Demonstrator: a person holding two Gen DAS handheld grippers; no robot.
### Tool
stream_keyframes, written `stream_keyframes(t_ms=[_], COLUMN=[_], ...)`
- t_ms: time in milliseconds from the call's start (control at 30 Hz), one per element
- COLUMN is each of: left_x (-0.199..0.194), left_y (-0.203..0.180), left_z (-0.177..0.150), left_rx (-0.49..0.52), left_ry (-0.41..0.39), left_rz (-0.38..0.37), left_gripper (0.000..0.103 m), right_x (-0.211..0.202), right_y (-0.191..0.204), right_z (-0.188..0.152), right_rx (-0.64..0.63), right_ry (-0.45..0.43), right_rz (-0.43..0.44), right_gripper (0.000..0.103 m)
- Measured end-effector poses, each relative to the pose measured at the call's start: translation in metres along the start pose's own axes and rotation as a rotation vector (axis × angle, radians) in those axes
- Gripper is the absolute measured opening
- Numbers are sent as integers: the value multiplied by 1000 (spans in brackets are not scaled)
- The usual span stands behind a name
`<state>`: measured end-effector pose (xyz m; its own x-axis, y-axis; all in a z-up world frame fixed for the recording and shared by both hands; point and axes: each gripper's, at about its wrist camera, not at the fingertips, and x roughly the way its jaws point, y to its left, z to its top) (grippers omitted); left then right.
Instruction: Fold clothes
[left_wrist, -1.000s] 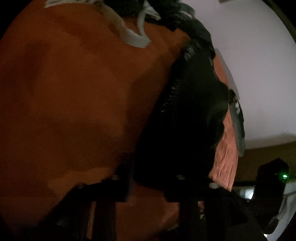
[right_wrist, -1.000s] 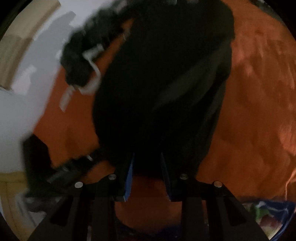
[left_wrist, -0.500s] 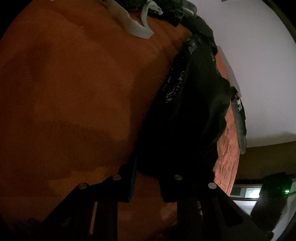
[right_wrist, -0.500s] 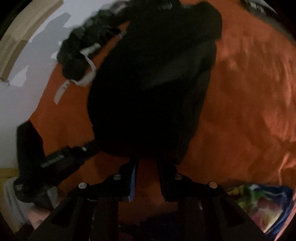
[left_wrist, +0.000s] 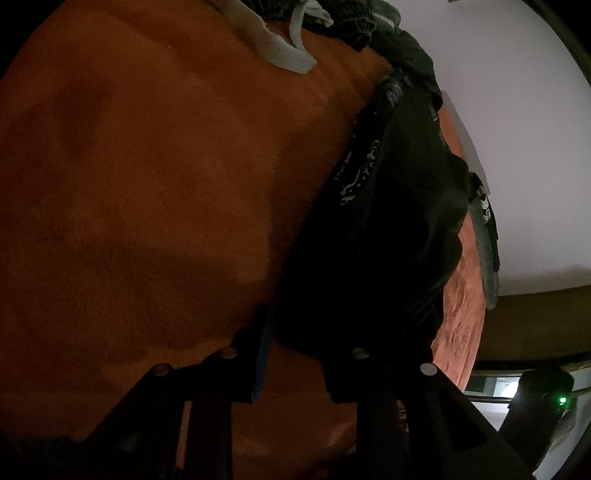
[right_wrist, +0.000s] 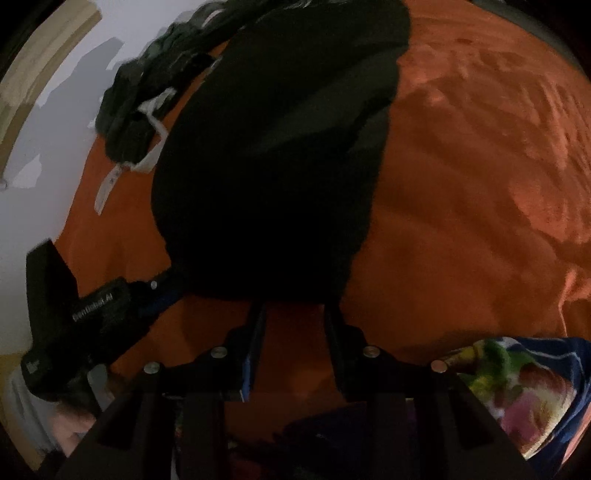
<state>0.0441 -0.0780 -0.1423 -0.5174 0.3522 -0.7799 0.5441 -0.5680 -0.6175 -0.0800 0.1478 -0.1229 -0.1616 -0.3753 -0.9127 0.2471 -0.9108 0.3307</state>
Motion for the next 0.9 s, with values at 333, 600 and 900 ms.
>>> stream_keyframes(t_ms=[333, 600, 900], left_x=[2, 5, 4], left_y=[-3, -4, -1], left_z=[-1, -1, -2], left_rx=[0, -2, -10], left_ry=[-1, 2, 11], left_rz=[9, 14, 52], left_gripper=[27, 27, 28], right_x=[-21, 5, 65], right_y=[9, 31, 18], right_z=[12, 54, 58], right_rx=[-12, -38, -17], right_ry=[-165, -92, 59], right_rz=[-31, 56, 1], right_gripper=[31, 36, 40])
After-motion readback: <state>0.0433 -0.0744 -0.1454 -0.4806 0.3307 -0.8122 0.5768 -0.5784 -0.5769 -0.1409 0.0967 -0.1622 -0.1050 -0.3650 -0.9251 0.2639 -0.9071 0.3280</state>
